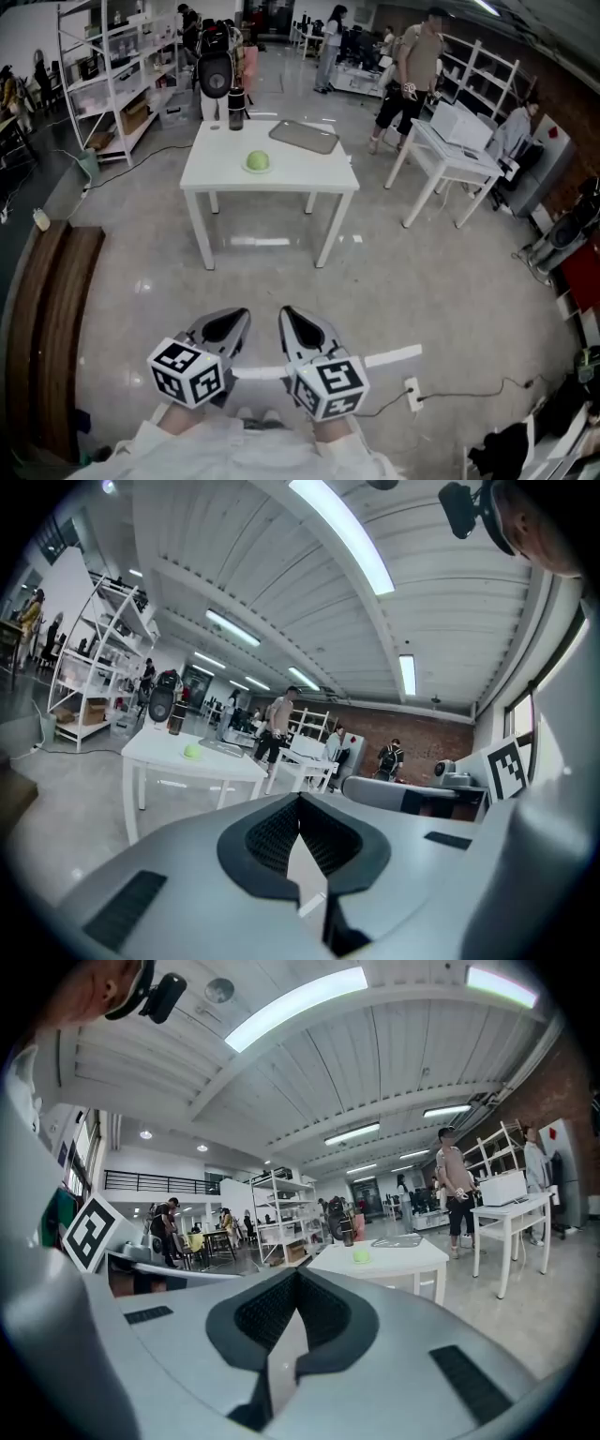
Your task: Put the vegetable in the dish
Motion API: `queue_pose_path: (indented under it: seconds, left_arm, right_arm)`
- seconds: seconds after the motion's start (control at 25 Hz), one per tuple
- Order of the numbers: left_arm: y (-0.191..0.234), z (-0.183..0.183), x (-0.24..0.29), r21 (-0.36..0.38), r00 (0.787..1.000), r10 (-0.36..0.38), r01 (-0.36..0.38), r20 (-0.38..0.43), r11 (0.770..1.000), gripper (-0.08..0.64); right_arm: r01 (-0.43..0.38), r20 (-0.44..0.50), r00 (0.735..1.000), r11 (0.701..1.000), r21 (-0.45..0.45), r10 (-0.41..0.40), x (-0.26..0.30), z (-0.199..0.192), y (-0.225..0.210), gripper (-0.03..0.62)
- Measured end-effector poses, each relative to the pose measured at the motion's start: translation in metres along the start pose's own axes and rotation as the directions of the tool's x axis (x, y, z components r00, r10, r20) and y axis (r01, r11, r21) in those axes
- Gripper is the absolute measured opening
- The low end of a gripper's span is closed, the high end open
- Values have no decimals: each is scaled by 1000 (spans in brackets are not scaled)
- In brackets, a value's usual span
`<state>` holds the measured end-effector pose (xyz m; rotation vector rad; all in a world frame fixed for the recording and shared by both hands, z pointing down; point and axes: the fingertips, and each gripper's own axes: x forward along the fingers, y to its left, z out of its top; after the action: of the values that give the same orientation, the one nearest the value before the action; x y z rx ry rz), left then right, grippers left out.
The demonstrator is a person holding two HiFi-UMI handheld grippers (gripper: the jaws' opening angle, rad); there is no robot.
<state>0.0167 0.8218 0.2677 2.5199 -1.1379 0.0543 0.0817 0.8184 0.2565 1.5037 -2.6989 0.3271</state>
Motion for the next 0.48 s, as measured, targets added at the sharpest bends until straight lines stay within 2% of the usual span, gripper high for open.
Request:
queue_pose_path:
  seconds: [0.16,0.32,0.48]
  left_arm:
    - [-7,4,7,12,1000,-10,10,5,1000,8]
    - [-11,10,16,34,1000,-21,20,24,999,8]
    - [-9,6,26,40,999,-8,7,32,999,8]
  right_arm:
    - [2,15,1000,1000,7,-2,-1,4,-6,12]
    - [-55,73,996,998,29,53,-2,11,-10,14]
    - [-70,74,995,997,35,67,-1,9,-20,14]
